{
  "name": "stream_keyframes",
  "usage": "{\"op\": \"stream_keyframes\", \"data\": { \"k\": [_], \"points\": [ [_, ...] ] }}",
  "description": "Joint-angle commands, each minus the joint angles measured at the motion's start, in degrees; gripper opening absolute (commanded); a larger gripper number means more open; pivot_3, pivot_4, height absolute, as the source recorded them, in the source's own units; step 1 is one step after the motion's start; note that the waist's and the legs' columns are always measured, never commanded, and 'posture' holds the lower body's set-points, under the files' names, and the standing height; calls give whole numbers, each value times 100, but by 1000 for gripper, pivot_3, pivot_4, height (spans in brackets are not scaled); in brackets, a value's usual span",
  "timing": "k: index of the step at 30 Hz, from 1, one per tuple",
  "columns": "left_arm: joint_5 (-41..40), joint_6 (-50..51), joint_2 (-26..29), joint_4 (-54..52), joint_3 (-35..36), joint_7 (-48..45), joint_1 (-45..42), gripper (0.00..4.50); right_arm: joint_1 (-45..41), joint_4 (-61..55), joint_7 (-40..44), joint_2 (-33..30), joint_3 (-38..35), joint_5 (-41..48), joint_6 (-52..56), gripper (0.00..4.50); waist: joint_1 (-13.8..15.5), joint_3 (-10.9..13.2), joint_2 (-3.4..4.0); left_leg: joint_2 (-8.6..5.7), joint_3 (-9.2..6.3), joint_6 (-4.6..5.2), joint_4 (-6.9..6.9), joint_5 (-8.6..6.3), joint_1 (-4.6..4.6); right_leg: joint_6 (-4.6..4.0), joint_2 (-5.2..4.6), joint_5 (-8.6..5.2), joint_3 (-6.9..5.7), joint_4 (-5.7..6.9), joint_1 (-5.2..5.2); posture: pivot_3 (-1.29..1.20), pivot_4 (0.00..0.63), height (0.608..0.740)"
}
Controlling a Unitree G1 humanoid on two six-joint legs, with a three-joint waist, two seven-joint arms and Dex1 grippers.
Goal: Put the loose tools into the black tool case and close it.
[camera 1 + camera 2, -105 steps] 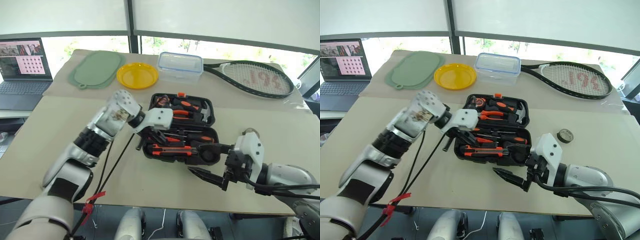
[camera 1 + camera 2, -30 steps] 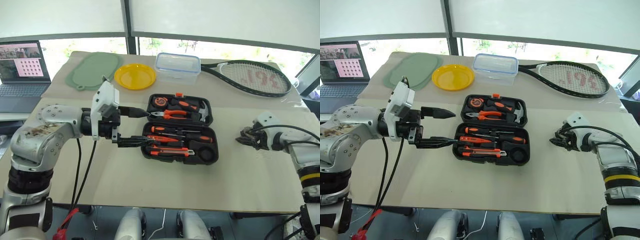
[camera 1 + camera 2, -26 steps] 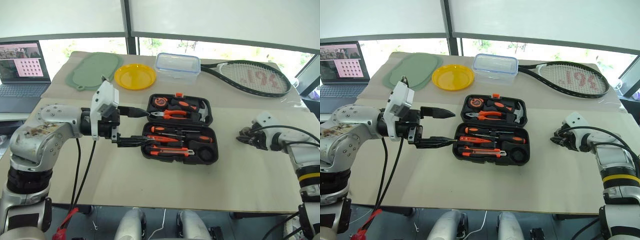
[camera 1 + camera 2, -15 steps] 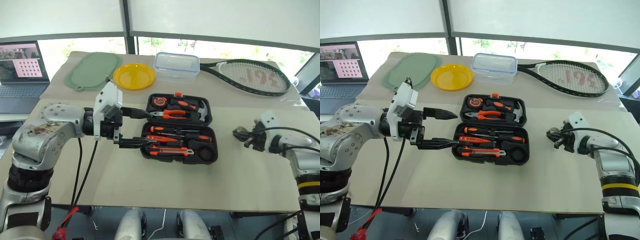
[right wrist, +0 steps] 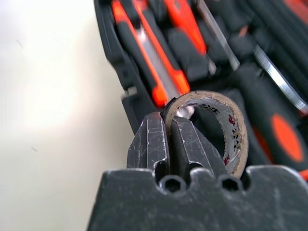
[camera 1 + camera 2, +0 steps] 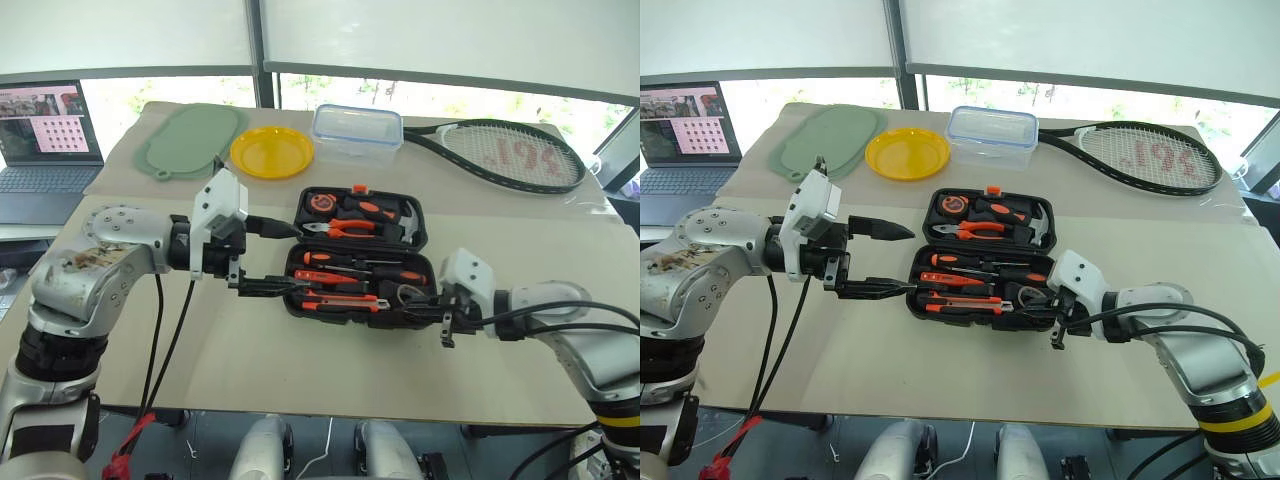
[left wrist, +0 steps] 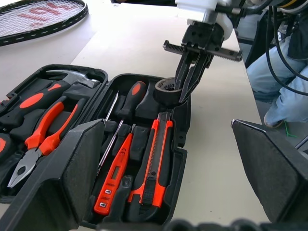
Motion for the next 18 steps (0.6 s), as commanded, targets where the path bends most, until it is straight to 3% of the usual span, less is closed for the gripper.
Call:
{"op": "stream_keyframes", "data": {
  "k": [1,4,11,16,18],
  "points": [
    [70,-154,65,6,-7,-54,-88,4500,-26,-16,56,-141,-8,-150,-131,66,-4,0,0,1,0,0,0,0,0,0,1,0,0,0,0,0,150,738],
    [93,-177,69,-3,-3,-56,-62,4500,20,29,88,-242,108,-342,-224,66,-3,0,0,1,0,0,0,0,0,0,1,0,0,0,0,0,150,738],
    [170,-216,40,12,1,-51,-28,4500,27,-235,235,-282,135,-294,-188,2414,-2,0,0,3,-1,0,0,0,2,0,3,0,-1,0,3,0,150,738],
    [250,-215,46,170,10,36,83,4500,-235,-601,311,-313,-572,514,367,4066,-4,0,0,4,-1,0,0,0,1,-1,3,0,-1,1,1,0,150,738],
    [420,-295,48,346,0,149,240,4500,-418,-454,249,-359,-1025,843,679,4066,-4,0,0,5,-1,0,0,0,2,-1,2,0,-1,1,2,0,150,738]
  ]
}}
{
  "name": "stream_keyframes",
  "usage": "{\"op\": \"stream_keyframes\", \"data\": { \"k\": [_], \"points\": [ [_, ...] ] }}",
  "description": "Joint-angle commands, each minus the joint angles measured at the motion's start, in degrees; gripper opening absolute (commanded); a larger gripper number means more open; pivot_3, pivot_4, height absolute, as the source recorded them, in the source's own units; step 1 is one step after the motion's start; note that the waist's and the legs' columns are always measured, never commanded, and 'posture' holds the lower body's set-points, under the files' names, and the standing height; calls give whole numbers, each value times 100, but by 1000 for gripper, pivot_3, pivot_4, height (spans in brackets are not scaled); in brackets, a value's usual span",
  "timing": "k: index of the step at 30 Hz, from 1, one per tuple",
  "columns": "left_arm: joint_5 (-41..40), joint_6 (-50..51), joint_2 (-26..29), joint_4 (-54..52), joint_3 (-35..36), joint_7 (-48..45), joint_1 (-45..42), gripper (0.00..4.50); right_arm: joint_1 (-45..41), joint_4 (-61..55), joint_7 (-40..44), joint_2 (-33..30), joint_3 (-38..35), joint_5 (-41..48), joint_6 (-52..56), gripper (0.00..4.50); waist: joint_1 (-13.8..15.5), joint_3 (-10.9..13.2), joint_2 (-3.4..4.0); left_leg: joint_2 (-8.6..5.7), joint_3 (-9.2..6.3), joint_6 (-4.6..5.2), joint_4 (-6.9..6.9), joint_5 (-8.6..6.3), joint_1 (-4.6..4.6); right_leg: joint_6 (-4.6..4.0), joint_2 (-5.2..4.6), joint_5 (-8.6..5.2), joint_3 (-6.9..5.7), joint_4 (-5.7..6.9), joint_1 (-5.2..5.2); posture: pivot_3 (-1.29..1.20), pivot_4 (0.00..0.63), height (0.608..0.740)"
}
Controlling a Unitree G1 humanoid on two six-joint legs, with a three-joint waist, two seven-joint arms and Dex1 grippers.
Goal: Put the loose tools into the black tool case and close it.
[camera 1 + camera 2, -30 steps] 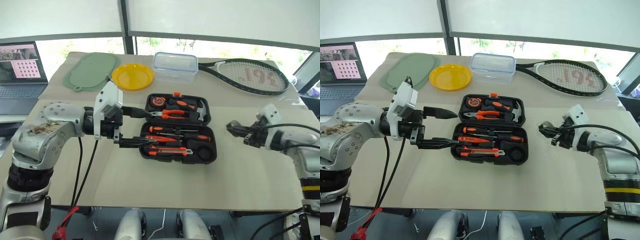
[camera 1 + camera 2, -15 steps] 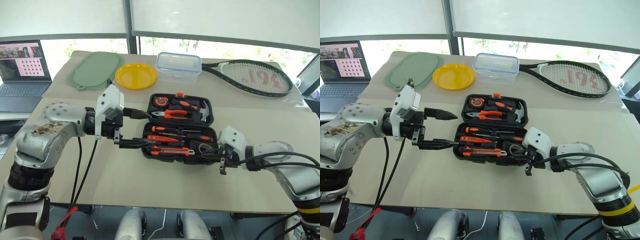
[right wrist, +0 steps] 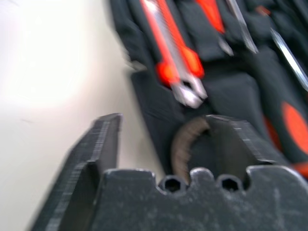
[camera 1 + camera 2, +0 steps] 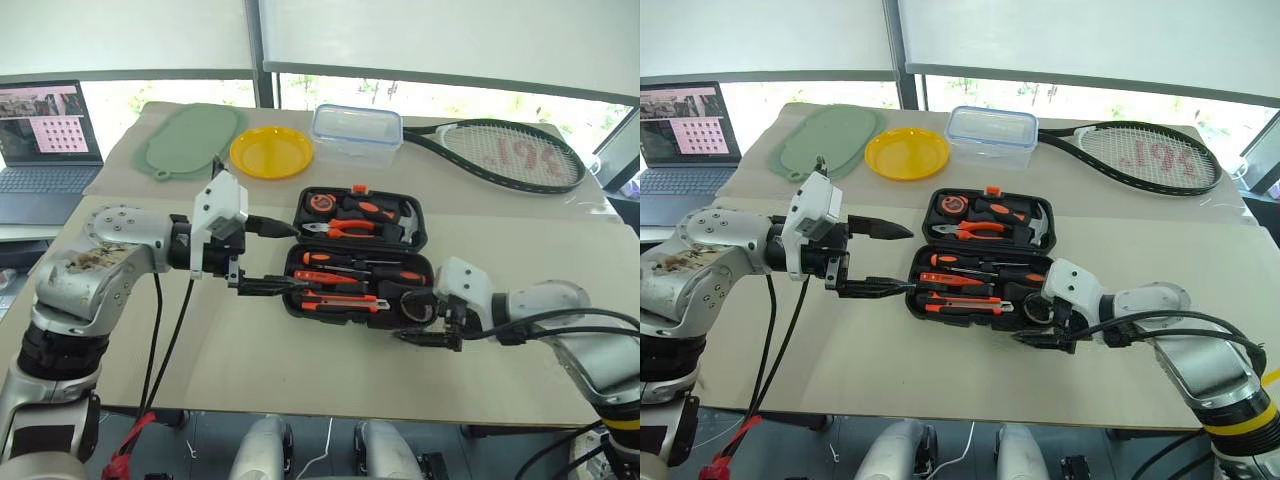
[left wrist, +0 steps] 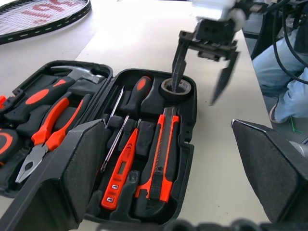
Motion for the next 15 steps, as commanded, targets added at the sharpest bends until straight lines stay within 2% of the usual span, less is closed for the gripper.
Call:
{"op": "stream_keyframes", "data": {
  "k": [1,6,12,15],
  "points": [
    [262,-194,51,210,53,186,218,4500,-356,39,-94,-144,-955,610,517,4066,0,0,0,2,0,0,0,0,1,0,-1,0,1,0,0,0,150,738],
    [570,-501,46,442,75,278,425,4500,-195,383,21,-441,-1283,585,436,4066,25,1,-3,2,-3,0,-1,0,-2,-2,-1,-1,-8,-5,1,0,150,738],
    [154,-282,-61,183,100,106,129,4500,-175,374,-273,-57,-863,486,332,4066,-1,2,-4,3,-2,1,-1,-1,-3,-2,-1,-1,-4,-1,-2,0,150,738],
    [102,-248,-64,53,-10,5,-33,4500,-191,368,-454,256,-548,403,317,3422,-3,2,-4,2,-1,1,-1,-1,-3,-2,0,-1,-3,-1,-2,0,150,738]
  ]
}}
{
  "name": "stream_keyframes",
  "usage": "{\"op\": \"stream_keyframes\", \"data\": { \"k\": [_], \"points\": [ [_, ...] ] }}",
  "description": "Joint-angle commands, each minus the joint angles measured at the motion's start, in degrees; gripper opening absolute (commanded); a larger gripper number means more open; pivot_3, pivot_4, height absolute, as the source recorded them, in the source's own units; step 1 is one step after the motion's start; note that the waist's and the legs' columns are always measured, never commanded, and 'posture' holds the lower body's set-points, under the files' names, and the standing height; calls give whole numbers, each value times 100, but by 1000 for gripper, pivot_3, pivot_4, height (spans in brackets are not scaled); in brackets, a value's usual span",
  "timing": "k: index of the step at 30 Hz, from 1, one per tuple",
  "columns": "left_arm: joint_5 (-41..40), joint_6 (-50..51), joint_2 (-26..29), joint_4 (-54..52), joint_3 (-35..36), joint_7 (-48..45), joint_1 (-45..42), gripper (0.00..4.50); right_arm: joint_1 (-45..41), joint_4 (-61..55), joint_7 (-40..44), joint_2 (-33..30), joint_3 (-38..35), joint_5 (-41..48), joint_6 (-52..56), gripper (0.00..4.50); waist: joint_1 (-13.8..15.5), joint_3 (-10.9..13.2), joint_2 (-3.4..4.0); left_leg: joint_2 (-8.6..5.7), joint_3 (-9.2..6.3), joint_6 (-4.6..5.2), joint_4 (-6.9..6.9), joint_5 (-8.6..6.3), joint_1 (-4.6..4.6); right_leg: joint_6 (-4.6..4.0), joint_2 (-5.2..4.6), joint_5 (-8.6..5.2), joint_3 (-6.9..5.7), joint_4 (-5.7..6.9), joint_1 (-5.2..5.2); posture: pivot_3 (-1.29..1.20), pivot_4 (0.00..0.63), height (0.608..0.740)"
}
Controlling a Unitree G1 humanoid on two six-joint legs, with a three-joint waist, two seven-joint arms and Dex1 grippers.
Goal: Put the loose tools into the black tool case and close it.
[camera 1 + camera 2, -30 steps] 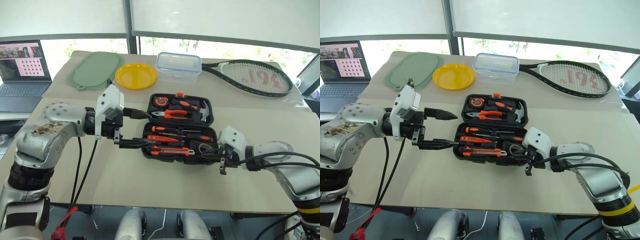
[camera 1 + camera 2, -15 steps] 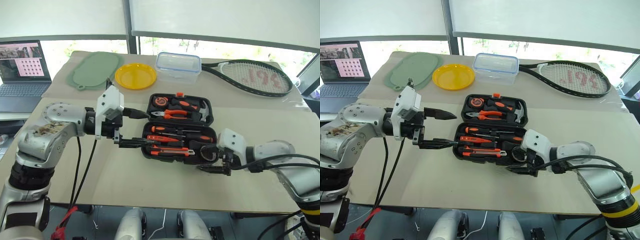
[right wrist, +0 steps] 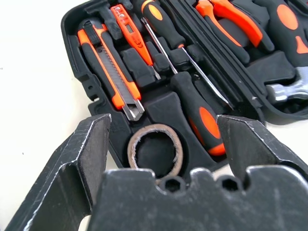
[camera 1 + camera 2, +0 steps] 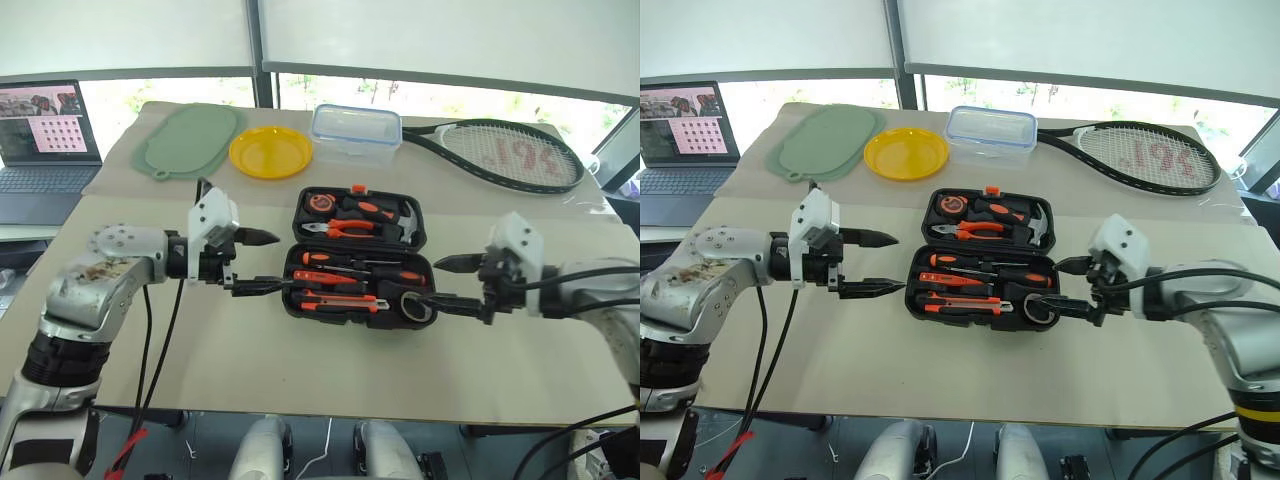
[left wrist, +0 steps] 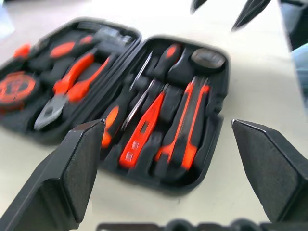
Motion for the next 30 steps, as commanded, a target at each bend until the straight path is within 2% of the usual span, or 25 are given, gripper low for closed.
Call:
{"op": "stream_keyframes", "data": {
  "k": [1,2,3,5,7,9,10,16,20,25,28,30],
  "points": [
    [-164,6,19,-328,-11,-140,-239,4500,-51,-120,-204,204,304,-146,-184,3051,-1,0,1,-2,0,0,0,0,-2,0,0,0,1,0,-2,0,150,738],
    [-187,28,23,-370,-19,-151,-251,4500,-26,-115,-228,227,364,-190,-212,2780,-1,0,1,-2,2,0,0,0,-1,0,-1,0,2,0,-3,0,150,738],
    [-206,48,25,-413,-27,-165,-265,4500,-1,-95,-254,252,418,-234,-242,2318,-1,0,1,-3,2,0,0,0,-2,0,0,0,1,0,-2,0,150,738],
    [-249,86,23,-494,-38,-191,-294,4500,29,-23,-311,319,513,-312,-283,1766,0,0,1,-3,2,0,0,0,-1,0,0,0,1,0,-2,0,150,738],
    [-284,116,20,-562,-52,-203,-320,4500,45,85,-361,391,613,-406,-342,934,5,1,1,-3,1,0,0,0,-2,0,0,0,0,-1,-1,0,150,738],
    [-302,143,17,-616,-58,-199,-324,4500,72,203,-387,432,723,-566,-484,307,5,1,1,-3,1,0,0,0,-1,1,0,0,0,-1,0,0,150,738],
    [-305,149,20,-636,-61,-202,-321,4500,75,279,-407,459,787,-650,-561,140,5,1,1,-3,1,0,0,0,-1,1,0,0,0,-1,1,0,150,738],
    [-289,142,58,-661,-84,-229,-322,4500,158,674,-546,443,1081,-1172,-848,140,-2,0,1,-3,1,0,1,0,1,1,2,0,0,0,0,0,150,738],
    [-271,142,79,-642,-76,-218,-318,4500,285,421,-497,440,699,-902,-771,140,20,0,0,-4,-2,0,2,0,3,1,0,0,-3,-1,7,0,150,738],
    [-243,145,175,-507,85,-117,-170,4500,236,-76,-391,338,-401,138,-94,140,10,1,1,-2,-1,0,3,0,-2,2,-2,0,0,0,1,0,150,738],
    [-137,90,221,-280,161,-13,-43,4500,190,53,-418,216,-726,311,90,140,1,1,1,0,-2,0,0,0,3,1,1,0,-1,0,4,0,150,738],
    [140,-88,221,74,106,136,52,4500,148,386,-517,122,-666,24,-109,140,-1,1,0,0,-1,0,0,0,3,0,3,0,-1,-1,3,0,150,738]
  ]
}}
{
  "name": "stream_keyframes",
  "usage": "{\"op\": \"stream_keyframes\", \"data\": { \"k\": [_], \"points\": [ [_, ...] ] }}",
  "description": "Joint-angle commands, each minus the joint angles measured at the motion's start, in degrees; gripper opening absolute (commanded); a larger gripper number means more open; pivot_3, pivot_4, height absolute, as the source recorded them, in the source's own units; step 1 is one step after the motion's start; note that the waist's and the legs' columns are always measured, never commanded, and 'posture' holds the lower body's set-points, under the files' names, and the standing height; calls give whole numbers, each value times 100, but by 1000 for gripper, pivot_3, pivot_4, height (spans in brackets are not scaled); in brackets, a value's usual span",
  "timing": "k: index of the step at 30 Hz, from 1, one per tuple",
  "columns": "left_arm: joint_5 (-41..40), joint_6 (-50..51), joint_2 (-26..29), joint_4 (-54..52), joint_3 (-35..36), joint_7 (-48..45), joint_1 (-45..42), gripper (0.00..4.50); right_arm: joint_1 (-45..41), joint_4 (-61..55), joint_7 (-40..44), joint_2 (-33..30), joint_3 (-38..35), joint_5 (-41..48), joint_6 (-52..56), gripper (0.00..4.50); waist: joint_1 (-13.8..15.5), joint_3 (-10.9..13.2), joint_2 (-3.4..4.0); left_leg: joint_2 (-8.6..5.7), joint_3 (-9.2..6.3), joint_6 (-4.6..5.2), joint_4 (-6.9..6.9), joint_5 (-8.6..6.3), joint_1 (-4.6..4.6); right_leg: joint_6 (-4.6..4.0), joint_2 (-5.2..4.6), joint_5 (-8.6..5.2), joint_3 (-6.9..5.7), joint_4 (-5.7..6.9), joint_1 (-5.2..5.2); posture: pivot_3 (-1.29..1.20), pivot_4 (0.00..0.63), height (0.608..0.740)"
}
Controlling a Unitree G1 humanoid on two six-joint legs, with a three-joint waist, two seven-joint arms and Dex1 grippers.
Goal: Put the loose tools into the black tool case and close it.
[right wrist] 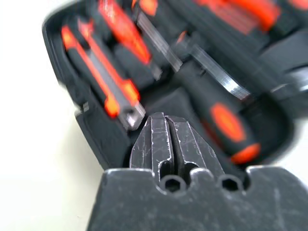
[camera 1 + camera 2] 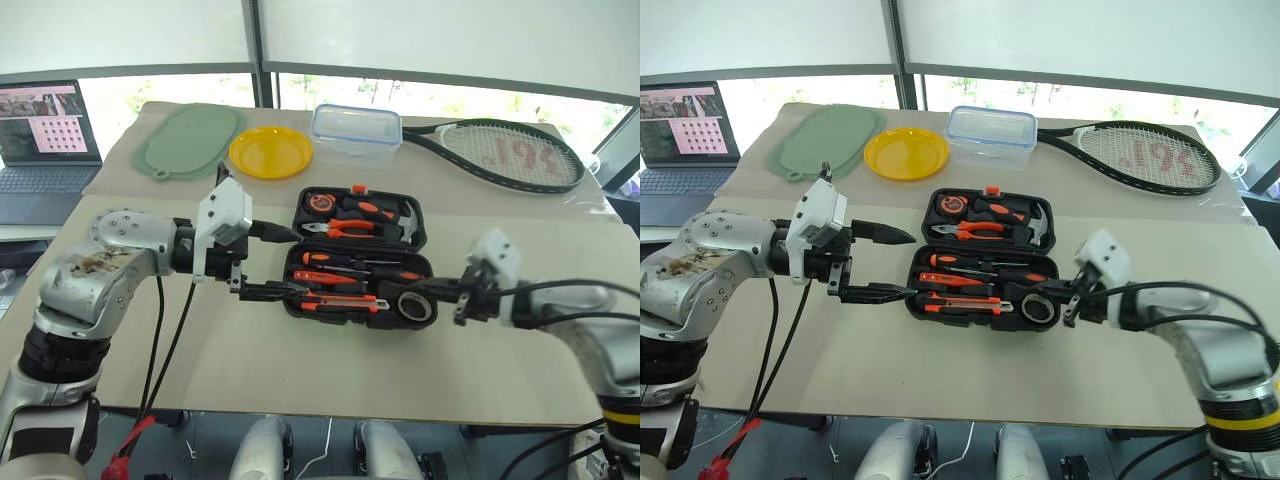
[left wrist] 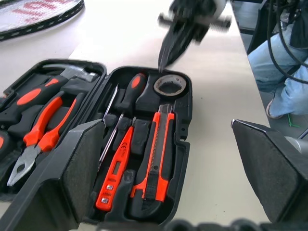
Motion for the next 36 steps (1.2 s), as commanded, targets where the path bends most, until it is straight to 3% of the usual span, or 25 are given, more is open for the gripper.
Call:
{"op": "stream_keyframes", "data": {
  "k": [1,3,6,9,10,11,12,15,17,27,36],
  "points": [
    [574,-426,68,648,49,320,132,4500,-151,521,-229,-154,-19,-413,-296,140,-1,0,0,0,0,0,0,0,0,0,0,0,0,0,-1,0,150,738],
    [1027,-731,26,1186,-122,517,155,4500,-315,1026,-468,-125,207,-862,-596,140,-3,0,0,-3,3,0,0,0,4,0,-1,0,1,-1,1,0,150,738],
    [1503,-1244,-158,2060,-325,618,9,3789,-591,1683,-581,52,521,-1239,-968,0,-4,0,0,-5,14,0,0,0,1,-1,-1,0,3,0,-4,0,150,738],
    [1987,-1762,-341,2717,-554,723,-148,2689,-758,2080,-498,144,759,-1460,-1251,0,8,0,0,-5,18,0,-1,0,-8,0,-3,0,1,-2,-10,0,150,738],
    [2098,-1874,-434,2892,-620,768,-209,2689,-844,2240,-516,185,832,-1551,-1330,0,6,0,1,-5,18,0,-1,0,-8,0,-3,0,0,-3,-9,0,150,738],
    [2172,-1966,-519,3027,-668,792,-254,2069,-919,2384,-533,221,895,-1633,-1415,0,8,1,1,-6,20,1,-1,0,-14,0,-5,1,1,-3,-14,0,150,738],
    [2219,-2031,-628,3136,-705,802,-304,1903,-1003,2539,-539,267,955,-1708,-1501,0,7,0,1,-7,21,1,0,0,-13,1,-5,1,0,-3,-11,0,150,738],
    [2314,-2124,-950,3295,-772,821,-413,663,-1186,2894,-483,398,1123,-1891,-1722,0,5,0,1,-8,21,2,1,0,-13,3,-6,3,0,-2,-11,0,150,738],
    [2343,-2114,-1135,3308,-786,815,-462,81,-1275,3054,-426,482,1231,-2002,-1862,0,-5,0,1,-7,21,2,1,0,-14,3,-5,3,1,-3,-13,0,150,738],
    [1784,-1483,-1371,2244,-642,258,-61,81,-1082,2542,170,505,1334,-1887,-1913,0,-17,0,1,-2,18,3,0,-1,-15,3,-6,3,2,-2,-15,0,150,738],
    [1328,-959,-695,877,-465,-190,1071,81,39,912,563,123,1022,-1479,-1539,0,-16,1,2,7,14,4,-2,-3,-24,4,-8,2,1,-6,-23,0,150,738]
  ]
}}
